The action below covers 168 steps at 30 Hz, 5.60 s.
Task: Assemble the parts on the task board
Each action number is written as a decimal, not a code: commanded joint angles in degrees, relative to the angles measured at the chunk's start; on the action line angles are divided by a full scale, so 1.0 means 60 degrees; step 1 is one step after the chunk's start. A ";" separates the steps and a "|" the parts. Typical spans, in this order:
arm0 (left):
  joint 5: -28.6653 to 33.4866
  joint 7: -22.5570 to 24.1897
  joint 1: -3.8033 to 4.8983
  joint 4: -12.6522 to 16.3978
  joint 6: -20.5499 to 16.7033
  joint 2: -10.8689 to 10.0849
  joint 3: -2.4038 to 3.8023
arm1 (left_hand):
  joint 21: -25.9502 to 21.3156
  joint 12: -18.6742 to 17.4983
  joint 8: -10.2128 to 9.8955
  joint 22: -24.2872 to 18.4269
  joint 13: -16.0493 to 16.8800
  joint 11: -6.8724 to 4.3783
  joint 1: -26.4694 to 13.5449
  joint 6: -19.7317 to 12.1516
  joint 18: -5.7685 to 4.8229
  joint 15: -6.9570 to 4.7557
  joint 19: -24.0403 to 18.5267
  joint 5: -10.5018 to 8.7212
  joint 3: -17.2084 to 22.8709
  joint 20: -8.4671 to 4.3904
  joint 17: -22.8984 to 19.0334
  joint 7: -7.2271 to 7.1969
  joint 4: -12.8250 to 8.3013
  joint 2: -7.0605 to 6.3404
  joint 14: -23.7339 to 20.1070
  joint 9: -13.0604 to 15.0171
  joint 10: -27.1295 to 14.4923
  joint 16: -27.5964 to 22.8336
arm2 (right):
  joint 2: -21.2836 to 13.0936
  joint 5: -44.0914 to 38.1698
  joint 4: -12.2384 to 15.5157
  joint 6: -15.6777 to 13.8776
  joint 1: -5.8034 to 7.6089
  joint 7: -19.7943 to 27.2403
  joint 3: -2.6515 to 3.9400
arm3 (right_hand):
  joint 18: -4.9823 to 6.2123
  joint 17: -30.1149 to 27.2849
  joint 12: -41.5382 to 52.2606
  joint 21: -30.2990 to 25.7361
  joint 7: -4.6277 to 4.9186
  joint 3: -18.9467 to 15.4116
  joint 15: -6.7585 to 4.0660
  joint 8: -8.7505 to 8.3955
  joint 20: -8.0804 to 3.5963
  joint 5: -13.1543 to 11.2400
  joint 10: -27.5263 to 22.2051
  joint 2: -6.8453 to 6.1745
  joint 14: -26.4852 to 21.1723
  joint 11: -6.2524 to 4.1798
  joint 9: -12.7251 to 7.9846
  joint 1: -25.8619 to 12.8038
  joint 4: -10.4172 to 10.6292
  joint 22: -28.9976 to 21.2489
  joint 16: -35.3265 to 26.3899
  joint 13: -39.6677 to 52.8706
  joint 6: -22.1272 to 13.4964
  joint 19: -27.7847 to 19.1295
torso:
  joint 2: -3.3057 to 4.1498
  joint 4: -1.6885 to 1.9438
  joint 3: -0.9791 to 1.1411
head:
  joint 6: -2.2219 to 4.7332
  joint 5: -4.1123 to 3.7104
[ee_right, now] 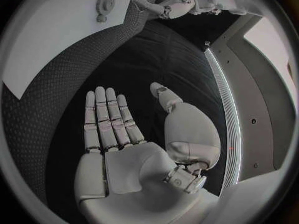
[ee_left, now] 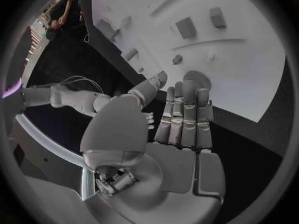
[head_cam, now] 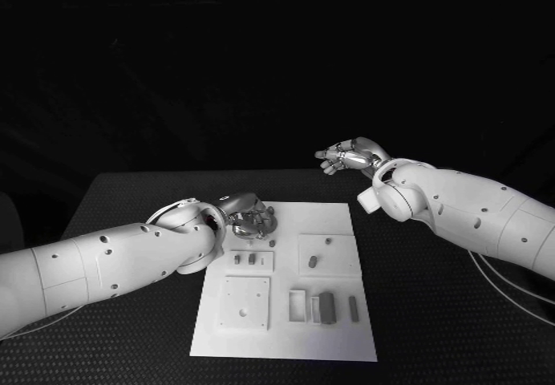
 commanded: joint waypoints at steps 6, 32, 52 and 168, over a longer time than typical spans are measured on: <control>-0.2429 0.0437 -0.0225 -0.0349 -0.0431 0.0404 -0.0016 | 0.0314 -0.0371 -0.0166 0.0227 -0.0205 -0.0019 0.0028 -0.0098 0.0072 -0.0074 0.0423 -0.0205 -0.0230 -0.0483 0.0264 -0.0015 0.0012 -0.0209 0.0387 -0.0136 0.0142 0.0604 | 0.0048 -0.0023 0.0021 0.0161 -0.0005 0.0091 0.0002 | 0.0153 -0.0013 -0.0061 -0.0065 0.0286 -0.0040 -0.0014 0.0029 0.0011 0.0057 0.0039 -0.0017 -0.0062 0.0005 -0.0017 0.0098 -0.0004 0.0012 -0.0059 -0.0011 -0.0038 -0.0073 | 0.0005 -0.0016 0.0000 | 0.0021 -0.0028; -0.3060 0.0254 -0.0536 -0.0996 0.0053 0.0868 -0.0021 | 0.0808 -0.1186 -0.0176 0.0770 -0.0526 -0.0125 0.0257 0.0157 0.0327 -0.0218 0.0982 -0.0228 -0.0121 -0.0604 0.0534 -0.0008 0.0006 0.0029 0.0984 -0.0558 0.0575 0.1915 | 0.0067 -0.0023 0.0089 0.0161 -0.0006 0.0090 0.0002 | 0.0156 -0.0014 -0.0067 -0.0072 0.0287 -0.0048 -0.0013 0.0032 0.0016 0.0053 0.0040 -0.0009 -0.0064 0.0006 -0.0022 0.0099 -0.0001 0.0016 -0.0060 -0.0011 -0.0038 -0.0074 | 0.0004 -0.0002 -0.0002 | 0.0008 -0.0109; -0.3059 0.0368 -0.0767 -0.1299 0.0026 0.1086 -0.0019 | 0.0955 -0.1186 -0.0122 0.0909 -0.0471 -0.0219 0.0313 0.0347 0.0345 -0.0313 0.1160 -0.0205 0.0039 -0.0685 0.0546 0.0005 0.0025 0.0265 0.1217 -0.0676 0.1099 0.2347 | 0.0057 -0.0023 0.0124 0.0173 -0.0006 0.0096 0.0002 | 0.0160 -0.0014 -0.0072 -0.0078 0.0287 -0.0057 -0.0013 0.0034 0.0020 0.0052 0.0043 -0.0007 -0.0064 0.0006 -0.0027 0.0099 0.0001 0.0019 -0.0060 -0.0011 -0.0039 -0.0075 | -0.0007 0.0005 0.0000 | -0.0044 -0.0157; -0.1144 0.0170 -0.0784 -0.0492 0.0576 -0.0627 0.0632 | 0.1307 -0.1234 0.0216 0.0964 -0.0288 -0.0411 -0.0104 0.1113 0.0419 -0.0511 0.1537 -0.0266 0.0523 -0.0886 0.0408 -0.0061 0.0078 0.1193 0.1643 -0.0734 0.1973 0.3025 | -0.0054 -0.0023 0.0081 0.0196 -0.0012 0.0072 0.0000 | 0.0181 -0.0020 -0.0093 -0.0111 0.0281 -0.0085 -0.0016 0.0051 0.0039 0.0043 0.0062 0.0000 -0.0076 0.0002 -0.0052 0.0124 0.0006 0.0038 -0.0069 -0.0009 -0.0033 -0.0084 | -0.0008 0.0003 0.0002 | -0.0026 -0.0061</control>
